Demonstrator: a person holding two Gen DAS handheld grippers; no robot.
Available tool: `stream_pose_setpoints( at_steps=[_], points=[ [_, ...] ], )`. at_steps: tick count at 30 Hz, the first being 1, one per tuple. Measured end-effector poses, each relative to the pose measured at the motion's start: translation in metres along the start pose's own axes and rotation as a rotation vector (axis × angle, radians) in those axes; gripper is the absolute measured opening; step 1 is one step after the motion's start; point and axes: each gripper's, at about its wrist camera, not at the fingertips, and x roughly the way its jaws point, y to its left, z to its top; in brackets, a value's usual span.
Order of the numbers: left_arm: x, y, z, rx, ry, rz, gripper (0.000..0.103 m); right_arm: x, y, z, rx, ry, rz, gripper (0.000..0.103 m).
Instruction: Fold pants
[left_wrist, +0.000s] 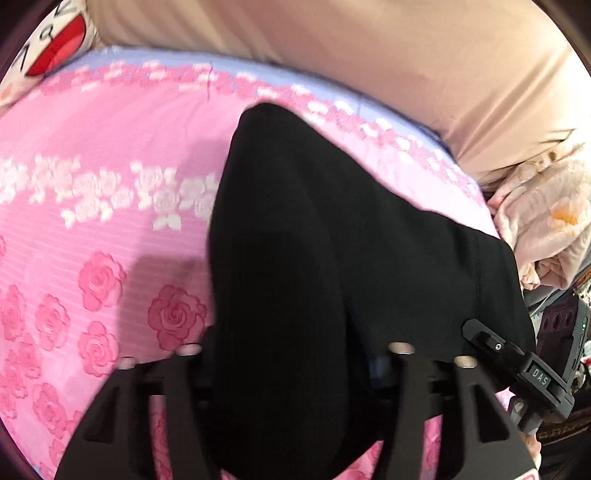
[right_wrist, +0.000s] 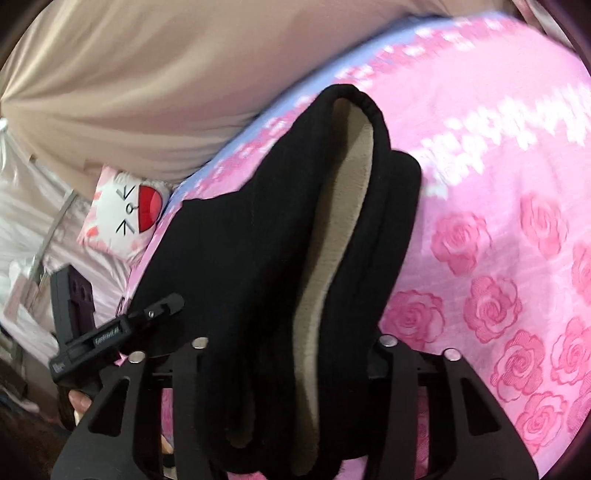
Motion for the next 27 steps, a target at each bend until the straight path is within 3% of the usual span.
stream_pose_setpoints(
  at_steps=[2,4,6,8,10,11,19,27],
  points=[
    [0.005,0.003,-0.001,-0.017,-0.002,-0.024,0.079,0.003,-0.004,0.002,0.014,-0.002,0.028,0.054],
    [0.008,-0.006,-0.002,0.022,-0.007,-0.004,0.083,0.003,-0.004,0.002,-0.003,-0.003,0.018,0.055],
    [0.01,-0.013,-0.004,0.051,-0.026,0.026,0.081,0.005,0.001,0.002,-0.027,-0.019,-0.008,0.05],
    [0.002,-0.014,-0.005,0.033,-0.054,0.023,0.049,0.002,0.01,-0.001,-0.054,-0.033,-0.012,0.04],
    [-0.016,-0.017,-0.006,0.054,-0.089,0.03,0.031,-0.003,0.021,-0.003,-0.088,-0.045,-0.024,0.038],
    [-0.024,-0.019,-0.007,0.064,-0.1,0.015,0.027,-0.009,0.03,-0.007,-0.113,-0.054,-0.02,0.038],
    [-0.101,-0.046,-0.038,0.185,-0.18,-0.064,0.026,-0.067,0.068,-0.028,-0.205,-0.102,0.02,0.038],
    [-0.148,-0.068,-0.043,0.256,-0.3,-0.105,0.026,-0.118,0.101,-0.033,-0.277,-0.206,0.043,0.038]
  ],
)
